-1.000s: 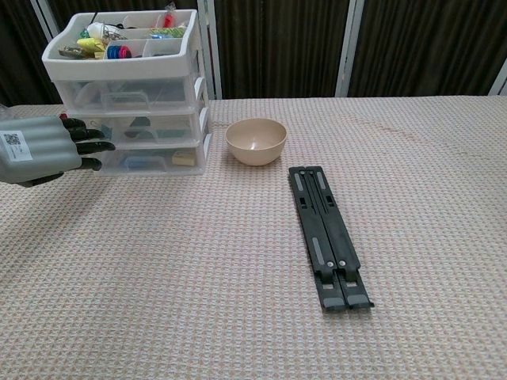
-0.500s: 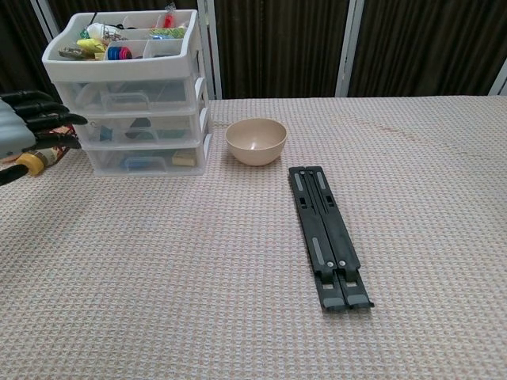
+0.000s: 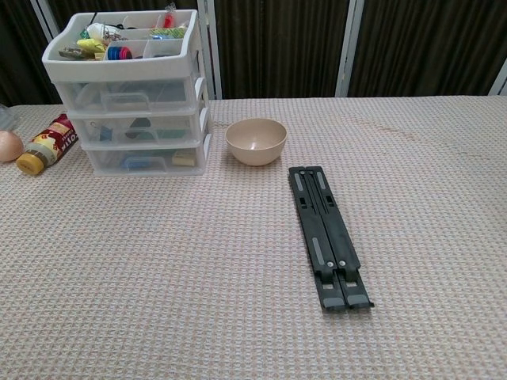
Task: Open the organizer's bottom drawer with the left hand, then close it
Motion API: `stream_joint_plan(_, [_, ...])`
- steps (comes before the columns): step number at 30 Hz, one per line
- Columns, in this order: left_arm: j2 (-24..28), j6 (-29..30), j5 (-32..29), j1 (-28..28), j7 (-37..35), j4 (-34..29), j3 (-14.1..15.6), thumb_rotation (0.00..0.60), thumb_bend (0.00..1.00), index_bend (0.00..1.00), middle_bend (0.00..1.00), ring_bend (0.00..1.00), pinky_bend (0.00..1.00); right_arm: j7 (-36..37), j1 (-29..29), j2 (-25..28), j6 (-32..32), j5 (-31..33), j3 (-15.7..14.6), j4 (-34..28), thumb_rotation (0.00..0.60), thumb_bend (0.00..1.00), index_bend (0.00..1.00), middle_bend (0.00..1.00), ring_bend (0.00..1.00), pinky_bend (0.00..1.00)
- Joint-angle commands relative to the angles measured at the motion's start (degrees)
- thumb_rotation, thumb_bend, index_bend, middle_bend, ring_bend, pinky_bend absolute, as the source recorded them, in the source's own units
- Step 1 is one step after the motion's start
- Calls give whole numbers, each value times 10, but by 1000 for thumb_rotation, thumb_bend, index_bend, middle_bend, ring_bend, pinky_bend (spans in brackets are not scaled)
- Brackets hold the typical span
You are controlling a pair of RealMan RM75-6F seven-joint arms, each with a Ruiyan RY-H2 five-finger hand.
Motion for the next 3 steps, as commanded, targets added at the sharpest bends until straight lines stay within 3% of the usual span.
stream_joint_plan(1, [6, 15, 4, 27, -18, 7, 19, 600, 66, 0, 0, 0, 0, 0, 0, -1, 2, -5, -1, 1, 600, 64, 65, 0, 0, 0])
stream_joint_plan(3, [6, 18, 10, 33, -22, 17, 22, 600, 66, 0, 0, 0, 0, 1, 0, -2, 3, -6, -1, 2, 600, 64, 65, 0, 0, 0])
